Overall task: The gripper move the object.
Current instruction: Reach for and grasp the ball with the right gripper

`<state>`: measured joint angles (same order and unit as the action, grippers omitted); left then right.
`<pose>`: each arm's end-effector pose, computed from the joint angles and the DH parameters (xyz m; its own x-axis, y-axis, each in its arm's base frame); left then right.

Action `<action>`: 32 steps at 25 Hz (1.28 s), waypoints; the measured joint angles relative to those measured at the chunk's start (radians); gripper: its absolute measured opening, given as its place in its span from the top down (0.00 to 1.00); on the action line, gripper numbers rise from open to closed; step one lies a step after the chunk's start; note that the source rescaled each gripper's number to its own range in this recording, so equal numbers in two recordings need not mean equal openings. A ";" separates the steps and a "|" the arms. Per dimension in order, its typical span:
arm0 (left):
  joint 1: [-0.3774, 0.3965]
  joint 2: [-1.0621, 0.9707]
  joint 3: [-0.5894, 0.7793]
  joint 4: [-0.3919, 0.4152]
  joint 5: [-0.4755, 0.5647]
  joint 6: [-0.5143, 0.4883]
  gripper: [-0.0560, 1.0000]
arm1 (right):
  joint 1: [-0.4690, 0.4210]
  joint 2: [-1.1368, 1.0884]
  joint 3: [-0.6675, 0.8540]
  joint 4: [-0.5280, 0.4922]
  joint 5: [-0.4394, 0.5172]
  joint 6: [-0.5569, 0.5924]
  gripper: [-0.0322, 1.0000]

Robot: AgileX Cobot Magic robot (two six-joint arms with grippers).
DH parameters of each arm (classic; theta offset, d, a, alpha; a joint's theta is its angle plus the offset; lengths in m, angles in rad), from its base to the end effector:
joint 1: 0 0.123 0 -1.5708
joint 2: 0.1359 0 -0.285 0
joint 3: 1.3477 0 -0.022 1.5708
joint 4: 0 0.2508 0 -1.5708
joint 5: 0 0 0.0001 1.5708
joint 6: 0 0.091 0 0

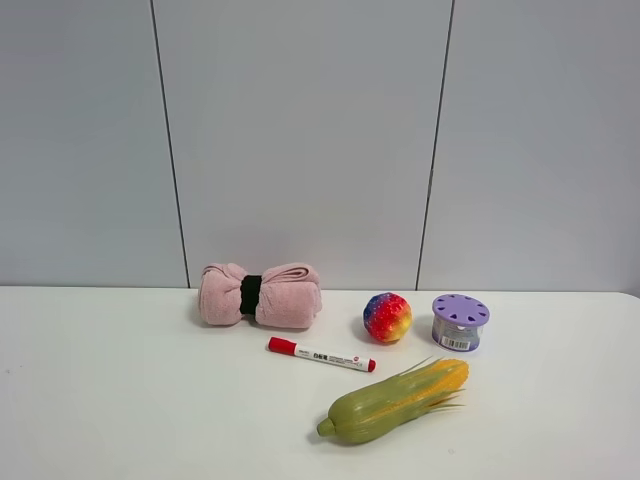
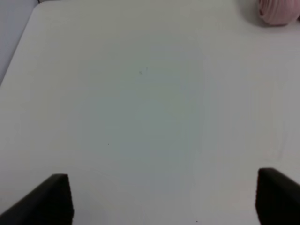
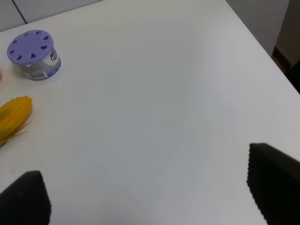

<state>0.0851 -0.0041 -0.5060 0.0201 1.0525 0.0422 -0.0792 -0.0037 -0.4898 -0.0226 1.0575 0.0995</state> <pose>-0.0060 0.0011 0.2796 -0.4426 0.0146 -0.8966 -0.0776 0.9955 0.0545 -0.0042 -0.0015 0.2747 -0.4471 0.1240 -0.8858 0.1365 0.9882 0.0694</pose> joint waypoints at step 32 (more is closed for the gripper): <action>0.000 0.000 0.000 0.000 0.000 0.000 0.00 | 0.001 0.000 0.000 0.000 0.000 0.000 0.02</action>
<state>0.0851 -0.0041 -0.5060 0.0201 1.0525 0.0422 -0.0782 -0.0037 -0.4898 -0.0226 1.0575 0.0995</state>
